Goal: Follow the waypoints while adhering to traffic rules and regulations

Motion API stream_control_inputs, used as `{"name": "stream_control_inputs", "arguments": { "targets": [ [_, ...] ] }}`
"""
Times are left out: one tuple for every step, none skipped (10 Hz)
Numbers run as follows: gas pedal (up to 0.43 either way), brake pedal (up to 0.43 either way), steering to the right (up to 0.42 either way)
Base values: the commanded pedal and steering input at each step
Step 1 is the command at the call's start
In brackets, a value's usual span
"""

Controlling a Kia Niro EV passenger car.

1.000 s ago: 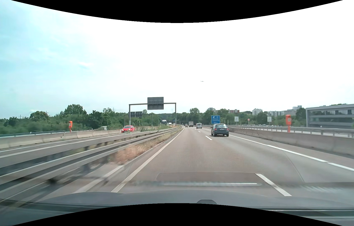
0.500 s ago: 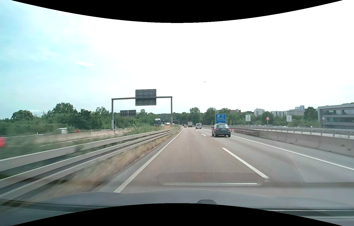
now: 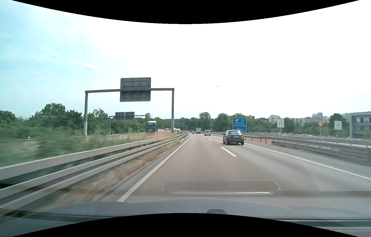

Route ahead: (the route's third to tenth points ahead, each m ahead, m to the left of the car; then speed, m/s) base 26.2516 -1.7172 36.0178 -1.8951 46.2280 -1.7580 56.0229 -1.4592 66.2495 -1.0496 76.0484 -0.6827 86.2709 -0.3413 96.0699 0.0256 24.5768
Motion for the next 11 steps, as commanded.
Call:
{"name": "stream_control_inputs", "arguments": {
  "targets": [
    [0.15,0.0,-0.004],
    [0.15,0.0,-0.004],
    [0.15,0.0,-0.004],
    [0.15,0.0,-0.004],
    [0.15,0.0,-0.004],
    [0.15,0.0,-0.004],
    [0.15,0.0,-0.004],
    [0.15,0.0,-0.004],
    [0.15,0.0,-0.004],
    [0.15,0.0,-0.004],
    [0.15,0.0,-0.004]
  ]
}}
